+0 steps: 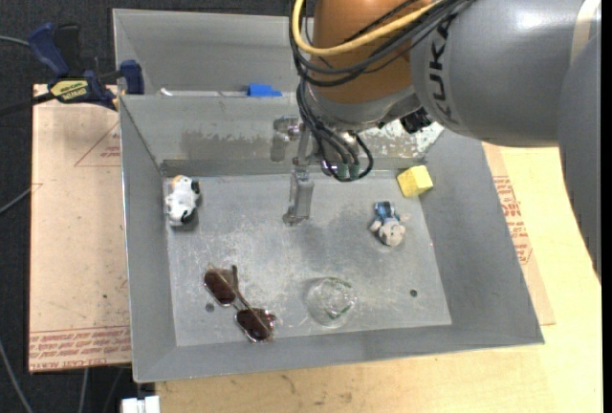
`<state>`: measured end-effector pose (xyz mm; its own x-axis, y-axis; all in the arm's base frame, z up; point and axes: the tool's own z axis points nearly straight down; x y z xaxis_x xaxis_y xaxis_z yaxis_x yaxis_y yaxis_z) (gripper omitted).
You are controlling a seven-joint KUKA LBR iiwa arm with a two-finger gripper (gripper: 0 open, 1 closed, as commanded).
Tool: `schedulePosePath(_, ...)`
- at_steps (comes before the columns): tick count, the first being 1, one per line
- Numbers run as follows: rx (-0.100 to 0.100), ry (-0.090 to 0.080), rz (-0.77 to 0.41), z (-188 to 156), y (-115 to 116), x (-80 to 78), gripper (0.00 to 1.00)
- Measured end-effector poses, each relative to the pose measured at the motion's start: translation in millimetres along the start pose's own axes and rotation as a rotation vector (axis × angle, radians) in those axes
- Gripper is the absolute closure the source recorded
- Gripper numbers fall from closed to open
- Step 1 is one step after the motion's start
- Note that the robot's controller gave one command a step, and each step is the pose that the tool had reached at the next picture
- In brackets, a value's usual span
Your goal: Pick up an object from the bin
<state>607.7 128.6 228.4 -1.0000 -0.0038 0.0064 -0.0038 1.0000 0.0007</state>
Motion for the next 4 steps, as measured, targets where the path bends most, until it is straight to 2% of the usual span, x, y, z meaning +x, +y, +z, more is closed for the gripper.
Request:
schedulePosePath(1,-0.001,-0.008,0.003,-5.3,-0.8,-1.4,0.00)
schedulePosePath(2,0.000,-0.010,-0.099,53.9,27.2,26.1,0.00)
schedulePosePath(3,0.001,-0.007,-0.397,68.2,80.9,75.8,0.00)
schedulePosePath(4,-0.001,-0.008,-0.081,101.3,72.4,87.7,0.00)
